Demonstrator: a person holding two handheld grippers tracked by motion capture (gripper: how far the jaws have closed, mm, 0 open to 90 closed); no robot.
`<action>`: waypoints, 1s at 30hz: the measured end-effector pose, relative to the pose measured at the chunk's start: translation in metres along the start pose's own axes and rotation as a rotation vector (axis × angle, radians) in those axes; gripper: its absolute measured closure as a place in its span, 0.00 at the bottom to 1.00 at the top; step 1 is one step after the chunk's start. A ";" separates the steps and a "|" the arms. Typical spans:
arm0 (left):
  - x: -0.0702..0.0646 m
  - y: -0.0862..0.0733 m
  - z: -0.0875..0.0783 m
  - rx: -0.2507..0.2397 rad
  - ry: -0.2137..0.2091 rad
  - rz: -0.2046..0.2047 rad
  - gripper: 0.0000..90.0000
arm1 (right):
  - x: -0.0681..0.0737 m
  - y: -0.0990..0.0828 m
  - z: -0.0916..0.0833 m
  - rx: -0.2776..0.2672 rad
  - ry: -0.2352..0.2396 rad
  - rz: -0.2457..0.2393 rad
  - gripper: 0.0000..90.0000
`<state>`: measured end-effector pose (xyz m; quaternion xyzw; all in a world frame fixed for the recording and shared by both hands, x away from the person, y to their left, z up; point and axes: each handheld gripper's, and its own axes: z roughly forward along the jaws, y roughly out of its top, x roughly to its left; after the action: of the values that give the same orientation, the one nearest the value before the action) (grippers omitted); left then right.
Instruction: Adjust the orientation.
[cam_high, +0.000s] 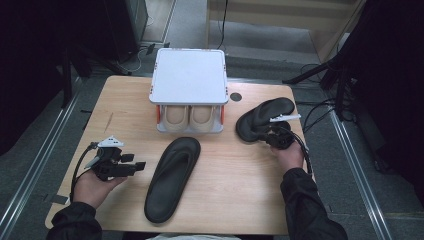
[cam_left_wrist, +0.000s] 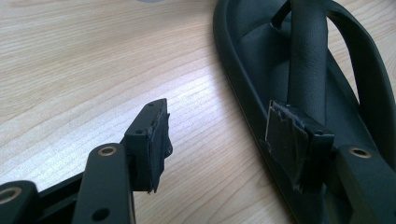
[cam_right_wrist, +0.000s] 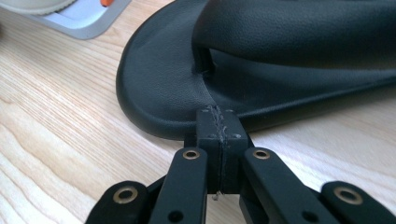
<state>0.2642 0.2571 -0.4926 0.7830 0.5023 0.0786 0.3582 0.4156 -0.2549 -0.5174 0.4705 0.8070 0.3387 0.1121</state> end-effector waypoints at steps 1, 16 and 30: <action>0.000 -0.001 0.000 0.001 0.002 0.001 0.45 | 0.001 0.001 0.001 -0.004 0.006 0.000 1.00; 0.004 -0.016 -0.011 -0.002 0.020 -0.054 0.44 | 0.013 0.027 0.029 -0.015 0.046 -0.014 1.00; 0.004 -0.022 -0.013 0.015 0.023 -0.060 0.44 | 0.012 0.039 0.036 -0.035 0.076 0.012 1.00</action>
<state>0.2438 0.2716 -0.4983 0.7693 0.5303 0.0731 0.3487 0.4535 -0.2160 -0.5168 0.4604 0.8017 0.3710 0.0877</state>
